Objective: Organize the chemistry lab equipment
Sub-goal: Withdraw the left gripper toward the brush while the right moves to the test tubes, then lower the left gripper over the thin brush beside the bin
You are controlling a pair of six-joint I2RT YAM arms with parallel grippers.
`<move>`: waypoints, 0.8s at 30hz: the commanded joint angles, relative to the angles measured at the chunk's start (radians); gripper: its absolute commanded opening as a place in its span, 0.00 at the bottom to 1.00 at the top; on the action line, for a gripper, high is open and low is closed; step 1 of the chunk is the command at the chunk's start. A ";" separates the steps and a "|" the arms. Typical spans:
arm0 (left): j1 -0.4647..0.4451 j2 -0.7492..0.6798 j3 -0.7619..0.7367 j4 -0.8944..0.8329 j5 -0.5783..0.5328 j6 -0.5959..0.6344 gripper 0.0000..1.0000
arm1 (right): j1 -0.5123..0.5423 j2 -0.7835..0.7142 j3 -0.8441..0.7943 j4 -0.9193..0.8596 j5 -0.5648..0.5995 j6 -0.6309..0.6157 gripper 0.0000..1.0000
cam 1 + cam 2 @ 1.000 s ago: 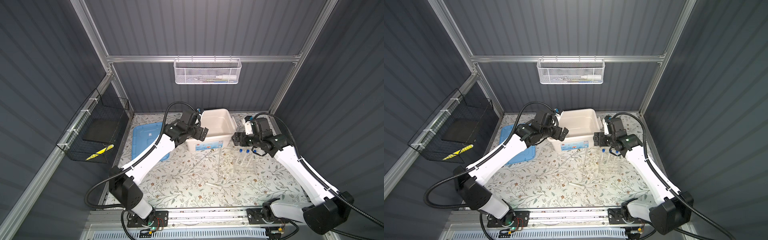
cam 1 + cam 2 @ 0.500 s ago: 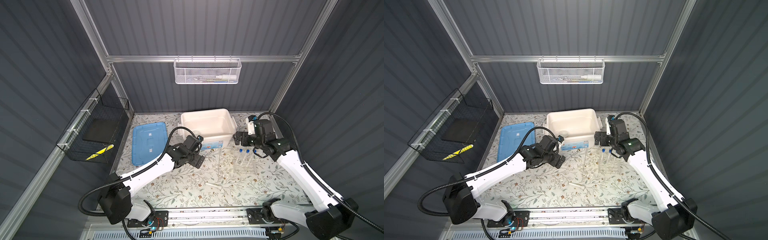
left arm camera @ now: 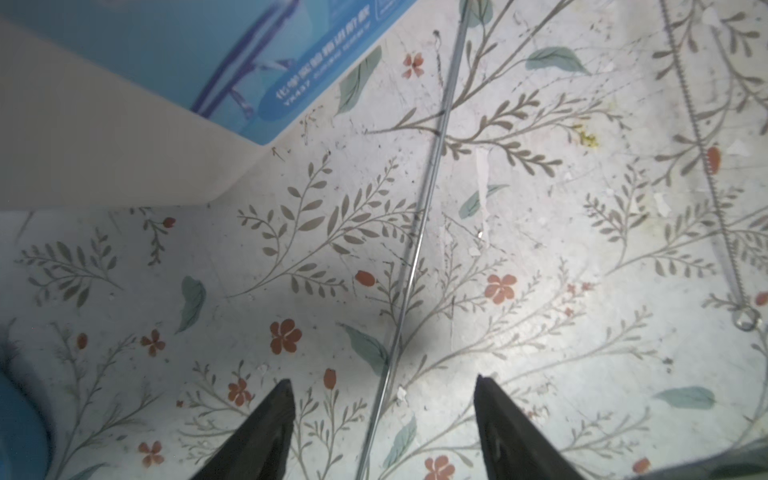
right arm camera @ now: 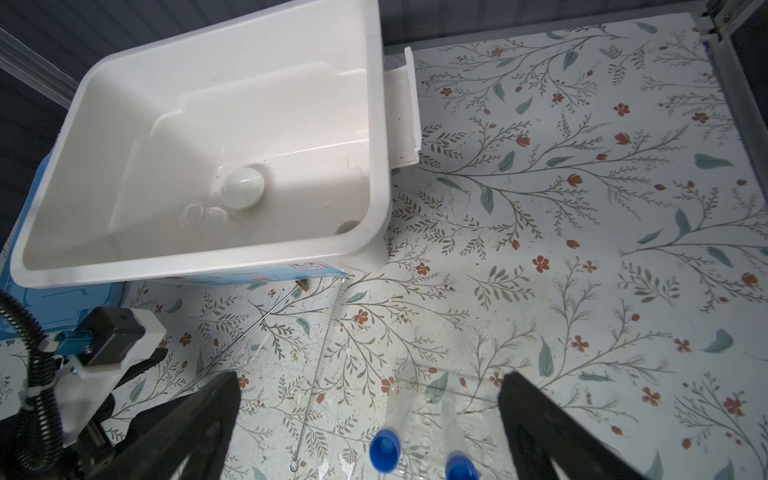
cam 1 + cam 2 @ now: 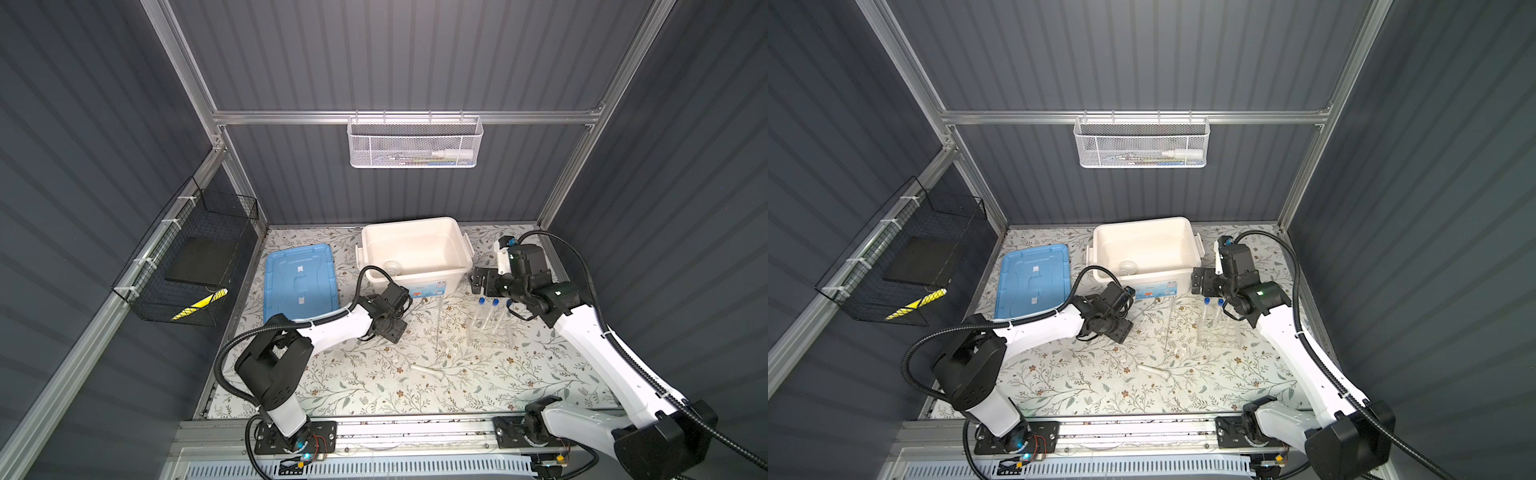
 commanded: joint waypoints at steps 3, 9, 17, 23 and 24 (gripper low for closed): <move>-0.004 0.078 0.025 0.050 -0.009 -0.001 0.59 | -0.011 -0.028 -0.017 0.023 0.009 0.006 0.99; -0.004 0.132 0.031 0.070 0.004 0.019 0.43 | -0.020 -0.054 -0.034 0.022 0.007 0.006 0.99; -0.004 0.144 0.013 0.055 0.072 0.046 0.29 | -0.026 -0.062 -0.042 0.018 0.007 0.004 0.99; -0.003 0.149 -0.026 0.033 0.135 0.060 0.22 | -0.030 -0.056 -0.036 0.016 0.003 0.004 0.99; -0.003 0.151 -0.031 0.032 0.144 0.061 0.21 | -0.031 -0.057 -0.035 0.014 0.004 0.004 0.99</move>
